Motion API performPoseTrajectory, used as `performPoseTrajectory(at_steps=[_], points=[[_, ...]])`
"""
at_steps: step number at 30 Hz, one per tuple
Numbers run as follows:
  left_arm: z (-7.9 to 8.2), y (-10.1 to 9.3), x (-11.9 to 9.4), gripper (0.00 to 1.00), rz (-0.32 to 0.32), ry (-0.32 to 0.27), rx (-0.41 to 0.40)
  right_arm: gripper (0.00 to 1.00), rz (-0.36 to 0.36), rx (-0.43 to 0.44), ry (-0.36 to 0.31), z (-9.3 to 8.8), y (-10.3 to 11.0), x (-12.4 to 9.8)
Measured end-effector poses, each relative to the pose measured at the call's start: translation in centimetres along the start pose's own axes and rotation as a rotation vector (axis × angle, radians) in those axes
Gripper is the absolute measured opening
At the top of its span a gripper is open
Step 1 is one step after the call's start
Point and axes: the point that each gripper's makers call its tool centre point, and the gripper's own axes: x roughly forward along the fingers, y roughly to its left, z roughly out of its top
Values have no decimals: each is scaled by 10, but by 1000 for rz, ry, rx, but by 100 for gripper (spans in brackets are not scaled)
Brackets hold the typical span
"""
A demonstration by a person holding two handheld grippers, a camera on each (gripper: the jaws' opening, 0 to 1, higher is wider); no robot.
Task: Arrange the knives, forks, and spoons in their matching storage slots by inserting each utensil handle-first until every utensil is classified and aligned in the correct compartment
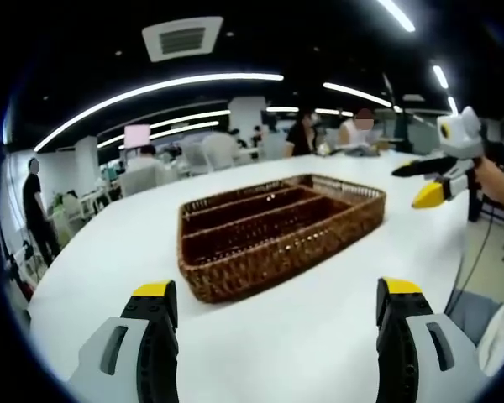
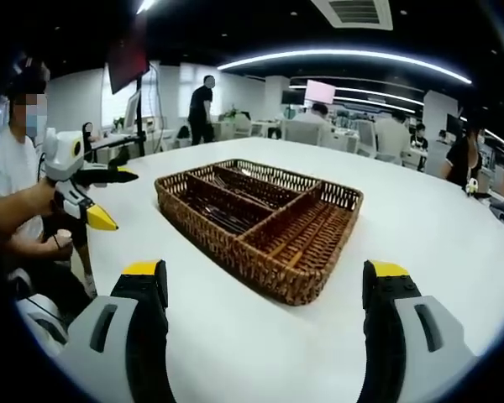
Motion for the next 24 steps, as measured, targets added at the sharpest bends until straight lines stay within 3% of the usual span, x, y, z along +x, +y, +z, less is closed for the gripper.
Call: performPoseTrajectory(at_steps=[13, 24], points=[[-3, 8, 4, 100, 4, 8, 1, 100, -5, -11, 4, 1, -1, -1], [0, 3, 0, 100, -2, -3, -8, 100, -5, -13, 6, 2, -1, -1]])
